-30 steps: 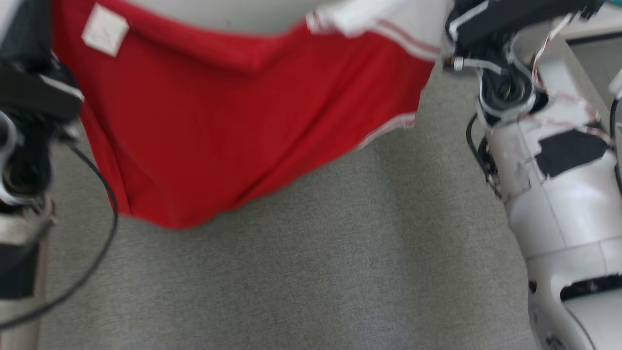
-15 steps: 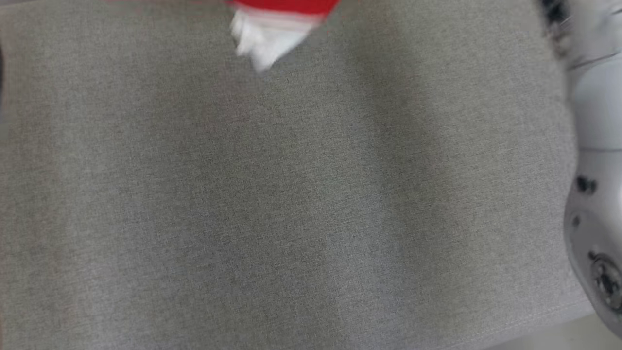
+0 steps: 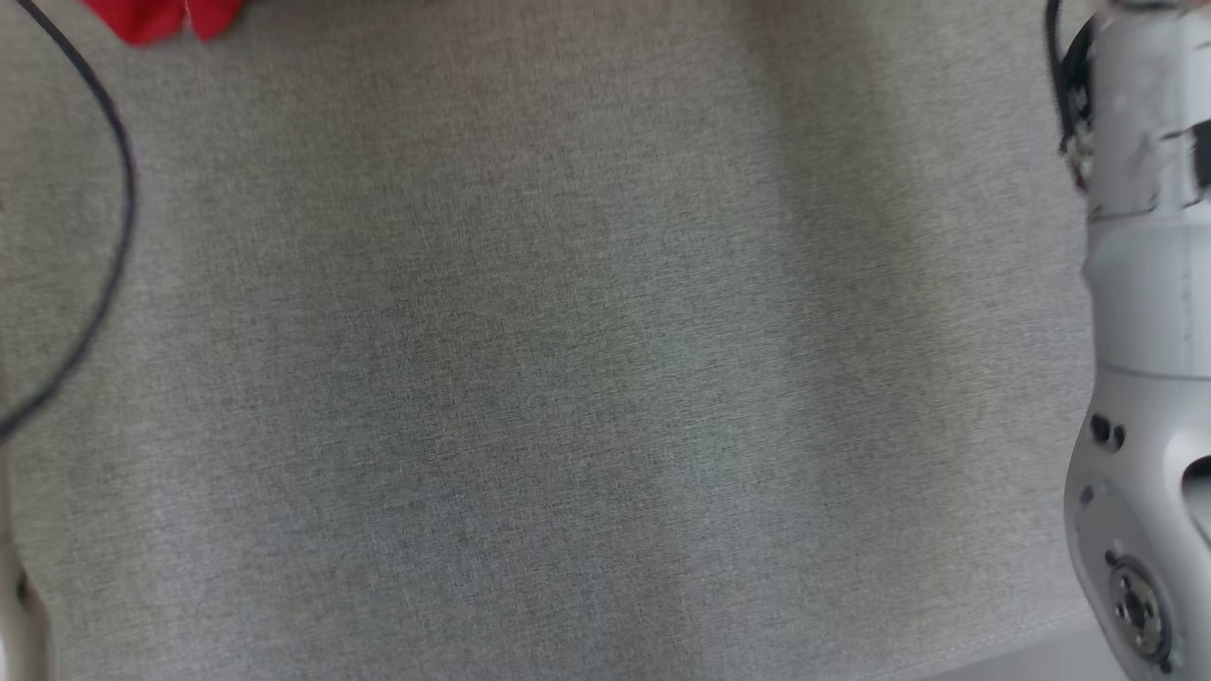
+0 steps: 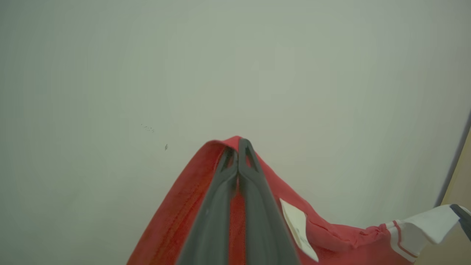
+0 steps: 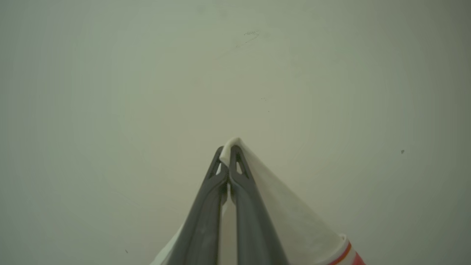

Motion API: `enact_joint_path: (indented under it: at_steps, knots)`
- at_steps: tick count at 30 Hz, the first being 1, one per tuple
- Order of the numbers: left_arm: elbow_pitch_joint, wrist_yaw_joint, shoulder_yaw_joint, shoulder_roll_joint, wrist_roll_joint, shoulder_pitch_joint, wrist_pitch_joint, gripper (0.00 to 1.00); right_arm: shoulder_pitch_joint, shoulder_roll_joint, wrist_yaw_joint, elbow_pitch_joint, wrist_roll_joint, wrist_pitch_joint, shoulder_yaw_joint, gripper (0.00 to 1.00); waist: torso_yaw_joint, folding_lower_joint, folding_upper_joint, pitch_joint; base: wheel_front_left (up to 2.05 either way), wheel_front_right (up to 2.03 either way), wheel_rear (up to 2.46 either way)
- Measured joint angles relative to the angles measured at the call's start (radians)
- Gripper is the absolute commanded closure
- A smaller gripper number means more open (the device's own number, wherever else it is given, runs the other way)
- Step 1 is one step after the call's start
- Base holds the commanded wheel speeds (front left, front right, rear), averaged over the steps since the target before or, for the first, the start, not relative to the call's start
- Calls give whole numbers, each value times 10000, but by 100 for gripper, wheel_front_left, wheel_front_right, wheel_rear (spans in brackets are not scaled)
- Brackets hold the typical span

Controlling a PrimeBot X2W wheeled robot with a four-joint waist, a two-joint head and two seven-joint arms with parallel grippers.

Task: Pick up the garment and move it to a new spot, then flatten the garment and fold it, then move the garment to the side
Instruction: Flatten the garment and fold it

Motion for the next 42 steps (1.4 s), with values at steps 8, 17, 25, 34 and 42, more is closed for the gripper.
enact_joint_path:
  at_steps: [8,17,25,34,42]
  knots:
    - [-337,-67,-606,387,-988,1473,794,100,883,4,0,447,-483,366,798,100,74,-2,0,-30,0,0,0]
    - [-1104,-67,-516,949,-2042,3507,1534,100,2737,-489,0,-535,408,2395,1574,100,93,-3,-1,-833,0,0,0]
    - [-2044,180,-782,832,-2416,6145,1733,100,5157,-1289,0,-1302,-347,4268,1120,100,146,-3,-1,-1832,0,0,0]
    - [-2702,290,-1302,462,-2562,9149,1423,100,7708,-1091,0,-2460,-1438,5233,19,100,183,-5,-2,-3023,0,0,0]
    - [-3003,389,-1908,290,-2865,11729,1471,100,10925,-662,0,-3770,-2098,6709,-702,100,215,-5,-2,-4210,0,0,0]
